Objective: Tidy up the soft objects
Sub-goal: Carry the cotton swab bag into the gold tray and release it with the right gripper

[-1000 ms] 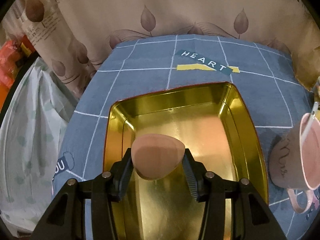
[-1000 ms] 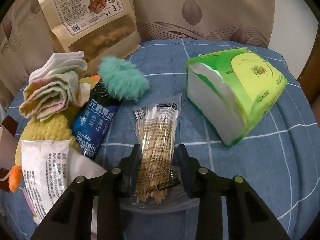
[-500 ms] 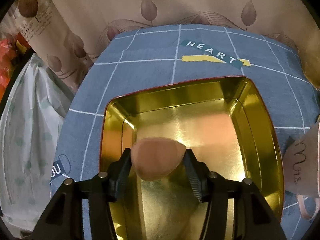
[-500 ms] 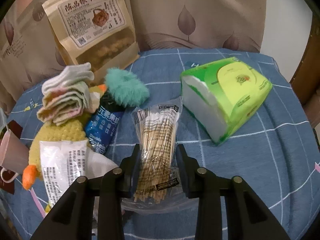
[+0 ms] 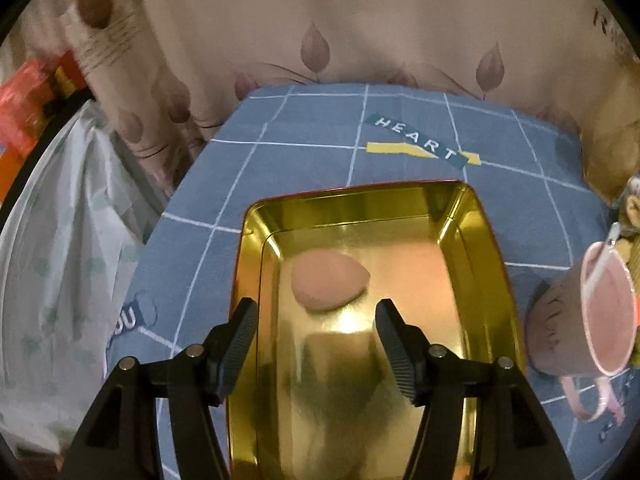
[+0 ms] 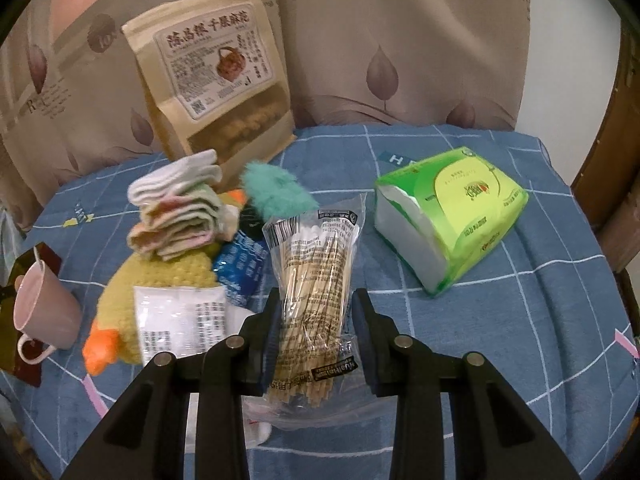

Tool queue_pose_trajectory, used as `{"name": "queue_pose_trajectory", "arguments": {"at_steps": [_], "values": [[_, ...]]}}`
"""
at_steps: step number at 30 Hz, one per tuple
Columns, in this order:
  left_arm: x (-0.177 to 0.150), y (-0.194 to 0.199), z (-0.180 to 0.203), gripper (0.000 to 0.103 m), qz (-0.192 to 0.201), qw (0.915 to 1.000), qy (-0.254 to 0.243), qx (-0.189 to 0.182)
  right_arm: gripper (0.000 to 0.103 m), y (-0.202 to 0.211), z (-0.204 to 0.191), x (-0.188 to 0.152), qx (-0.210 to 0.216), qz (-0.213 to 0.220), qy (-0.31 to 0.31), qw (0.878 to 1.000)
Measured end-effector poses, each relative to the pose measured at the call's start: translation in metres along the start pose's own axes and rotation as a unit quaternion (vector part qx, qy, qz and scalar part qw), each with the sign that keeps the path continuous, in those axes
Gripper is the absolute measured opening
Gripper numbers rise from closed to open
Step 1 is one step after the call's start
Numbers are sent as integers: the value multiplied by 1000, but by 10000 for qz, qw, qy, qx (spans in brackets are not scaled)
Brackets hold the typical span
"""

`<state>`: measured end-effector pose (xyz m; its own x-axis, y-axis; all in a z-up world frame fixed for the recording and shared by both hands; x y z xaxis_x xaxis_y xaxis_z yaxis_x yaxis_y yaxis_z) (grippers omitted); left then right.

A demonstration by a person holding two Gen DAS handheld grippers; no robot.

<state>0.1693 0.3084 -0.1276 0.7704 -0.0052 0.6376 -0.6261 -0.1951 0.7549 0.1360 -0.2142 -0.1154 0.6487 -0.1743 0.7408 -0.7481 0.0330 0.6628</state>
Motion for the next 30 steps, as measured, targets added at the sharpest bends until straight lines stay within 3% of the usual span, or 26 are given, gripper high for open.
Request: {"name": "queue_pose_trajectory", "arguments": {"at_steps": [12,21,30], "values": [[-37,54,-4,63,384,9982,330,307,31,37,-72,14,575,188,358,9975],[-47,75,-14,63,680,9957,283,562,31,62,-182,11,1423,113,948,9852],[-49,82,-45,63,785,9919,735,672,31,71,-306,-21,2136,-187,1562,9642]]}}
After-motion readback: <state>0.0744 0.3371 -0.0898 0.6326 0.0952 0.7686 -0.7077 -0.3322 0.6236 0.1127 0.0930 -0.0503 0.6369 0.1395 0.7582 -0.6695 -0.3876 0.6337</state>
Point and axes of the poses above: each gripper's, at about its wrist camera, not at the fingertips, and y roughly against the way its jaws point, z to its right, x to its top, the point moved 7 cm from there along -y, roughly the way its jaws point, and after that the axes turned 11 degrees about z, right-handed, at the moved point
